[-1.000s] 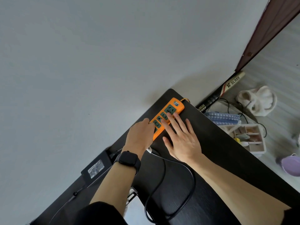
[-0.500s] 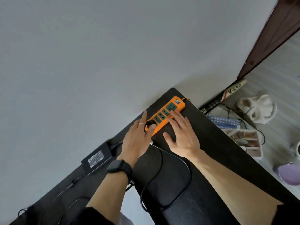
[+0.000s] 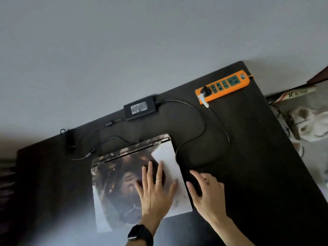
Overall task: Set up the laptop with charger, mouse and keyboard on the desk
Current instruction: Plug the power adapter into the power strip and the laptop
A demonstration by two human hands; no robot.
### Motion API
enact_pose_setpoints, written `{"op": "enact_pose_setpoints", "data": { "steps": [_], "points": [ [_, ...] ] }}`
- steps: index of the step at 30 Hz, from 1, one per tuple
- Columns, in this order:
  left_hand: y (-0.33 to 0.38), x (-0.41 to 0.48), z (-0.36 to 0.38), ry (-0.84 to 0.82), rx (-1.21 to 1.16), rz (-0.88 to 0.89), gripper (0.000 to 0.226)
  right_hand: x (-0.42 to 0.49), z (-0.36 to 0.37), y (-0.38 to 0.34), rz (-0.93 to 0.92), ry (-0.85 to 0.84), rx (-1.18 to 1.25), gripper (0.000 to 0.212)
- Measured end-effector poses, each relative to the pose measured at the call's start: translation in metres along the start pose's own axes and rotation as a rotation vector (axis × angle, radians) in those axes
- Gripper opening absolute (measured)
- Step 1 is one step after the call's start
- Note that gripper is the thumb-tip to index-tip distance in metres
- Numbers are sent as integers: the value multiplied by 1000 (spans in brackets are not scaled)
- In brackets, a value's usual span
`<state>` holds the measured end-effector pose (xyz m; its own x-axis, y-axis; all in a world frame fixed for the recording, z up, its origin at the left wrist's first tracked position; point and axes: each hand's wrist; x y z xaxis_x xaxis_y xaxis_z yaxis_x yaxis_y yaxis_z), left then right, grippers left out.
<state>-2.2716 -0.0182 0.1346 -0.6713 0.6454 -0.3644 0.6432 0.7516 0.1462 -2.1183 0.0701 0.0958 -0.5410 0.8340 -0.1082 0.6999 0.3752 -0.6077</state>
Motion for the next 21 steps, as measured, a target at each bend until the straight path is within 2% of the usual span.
{"op": "enact_pose_setpoints", "data": {
  "steps": [3,5,9,12,16,19,21],
  "points": [
    [-3,-24,5,-49,34,-19,82,10,2,-10,11,-40,-4,37],
    [-6,-32,4,-85,29,-42,82,26,2,-19,7,-78,7,41],
    [-6,-30,-3,-94,3,-49,82,75,0,-46,-137,-156,11,47],
    [-7,-28,-5,-120,-19,-30,83,120,-4,-65,-33,-219,90,39],
    [-10,-29,-9,-148,-66,-16,84,158,2,-84,-91,-257,49,34],
    [-13,-30,-9,-168,-85,5,85,181,6,-99,37,-316,114,32],
    [-19,-33,-8,-181,-94,14,85,187,8,-103,54,-317,118,30]
  ]
}}
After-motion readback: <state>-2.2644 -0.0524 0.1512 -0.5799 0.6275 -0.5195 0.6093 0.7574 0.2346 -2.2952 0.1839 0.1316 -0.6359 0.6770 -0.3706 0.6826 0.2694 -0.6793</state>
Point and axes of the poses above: each hand's wrist, its own x-axis towards the middle knuckle, its own z-axis out of the palm, y = z × x, and after that the axes turned 1 degree about -x, right-handed
